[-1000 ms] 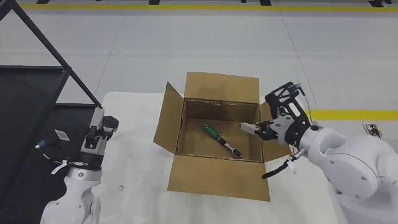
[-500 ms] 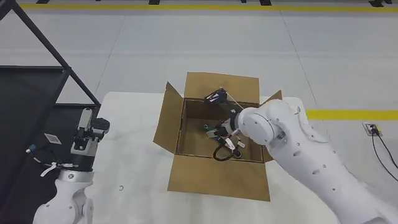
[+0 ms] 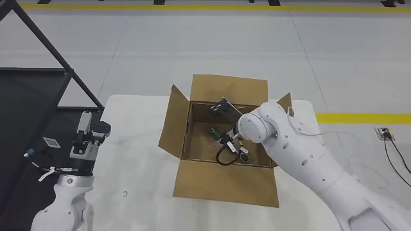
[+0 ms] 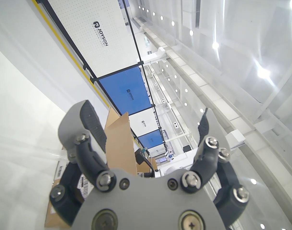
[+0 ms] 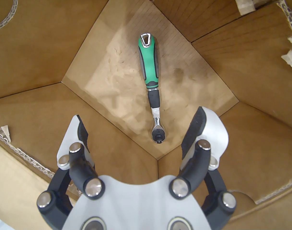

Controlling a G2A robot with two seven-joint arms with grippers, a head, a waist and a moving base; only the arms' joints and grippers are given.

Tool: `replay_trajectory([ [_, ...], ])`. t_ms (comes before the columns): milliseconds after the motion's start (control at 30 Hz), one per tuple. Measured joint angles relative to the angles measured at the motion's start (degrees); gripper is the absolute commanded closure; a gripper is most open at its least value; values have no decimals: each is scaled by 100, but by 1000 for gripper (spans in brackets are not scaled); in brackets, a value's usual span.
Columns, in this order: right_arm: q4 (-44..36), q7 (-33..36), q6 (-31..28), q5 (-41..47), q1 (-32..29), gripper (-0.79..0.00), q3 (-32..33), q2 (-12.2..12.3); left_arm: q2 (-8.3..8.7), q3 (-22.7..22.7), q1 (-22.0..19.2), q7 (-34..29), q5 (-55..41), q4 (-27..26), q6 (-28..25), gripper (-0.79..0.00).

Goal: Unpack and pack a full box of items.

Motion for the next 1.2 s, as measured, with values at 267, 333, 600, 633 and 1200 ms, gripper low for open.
replay_trajectory([
  [267,203,-315,164,-179,-123,-785,-109,-103,12,37,49,14,-22,-61,18,-785],
  [333,412,-238,223,-192,-64,-656,-231,-209,18,29,55,30,-42,-67,24,-785],
  [600,1430,60,29,-113,263,-314,-625,-670,45,-56,110,53,-176,-44,15,-785],
  [633,1541,69,30,-120,289,-320,-662,-721,47,-57,113,53,-183,-44,14,-785],
  [1200,3192,-394,-486,-79,549,-369,-987,-1554,90,-50,192,119,-260,-55,-59,-785],
])
